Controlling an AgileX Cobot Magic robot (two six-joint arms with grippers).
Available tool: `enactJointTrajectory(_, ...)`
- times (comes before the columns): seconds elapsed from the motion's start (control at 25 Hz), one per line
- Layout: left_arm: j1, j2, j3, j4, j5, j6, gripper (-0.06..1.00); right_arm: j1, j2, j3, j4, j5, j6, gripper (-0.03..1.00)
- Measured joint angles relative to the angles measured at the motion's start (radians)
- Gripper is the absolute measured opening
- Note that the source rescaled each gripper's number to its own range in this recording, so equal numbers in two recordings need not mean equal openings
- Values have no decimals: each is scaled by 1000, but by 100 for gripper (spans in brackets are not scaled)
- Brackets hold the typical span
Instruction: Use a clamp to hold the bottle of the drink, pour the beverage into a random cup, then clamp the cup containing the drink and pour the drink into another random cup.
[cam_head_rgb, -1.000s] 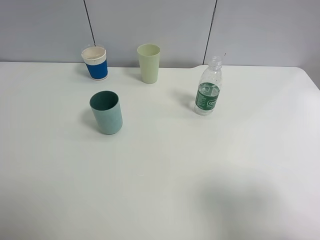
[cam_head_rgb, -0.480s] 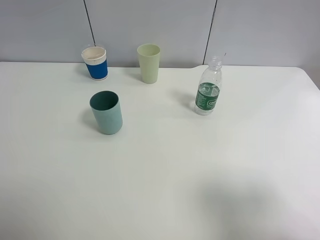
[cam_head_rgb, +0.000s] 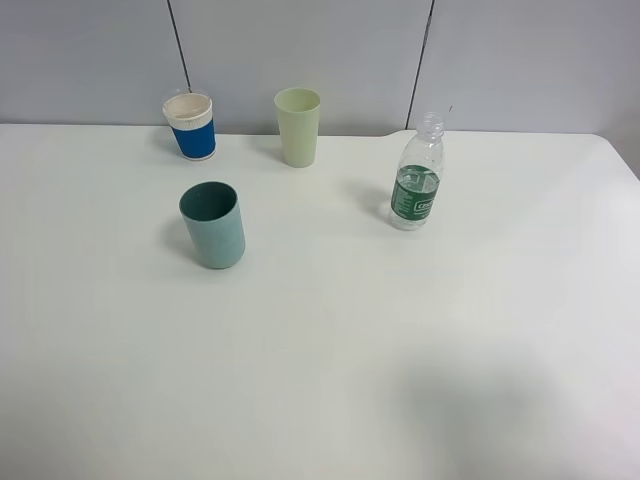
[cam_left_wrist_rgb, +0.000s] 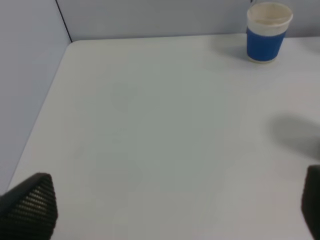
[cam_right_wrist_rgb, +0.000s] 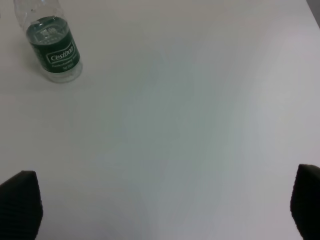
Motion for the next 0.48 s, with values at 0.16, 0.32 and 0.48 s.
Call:
enactJointTrajectory(0.16, 40, -2, 0, 3, 36, -12, 98, 0, 0, 0, 0, 0, 0, 100)
enactJointTrajectory(0.32, 147, -2, 5, -21, 33, 6, 98, 0, 0, 0, 0, 0, 0, 100)
enactJointTrajectory(0.48, 241, -37, 54, -137, 3, 125, 98, 0, 0, 0, 0, 0, 0, 100)
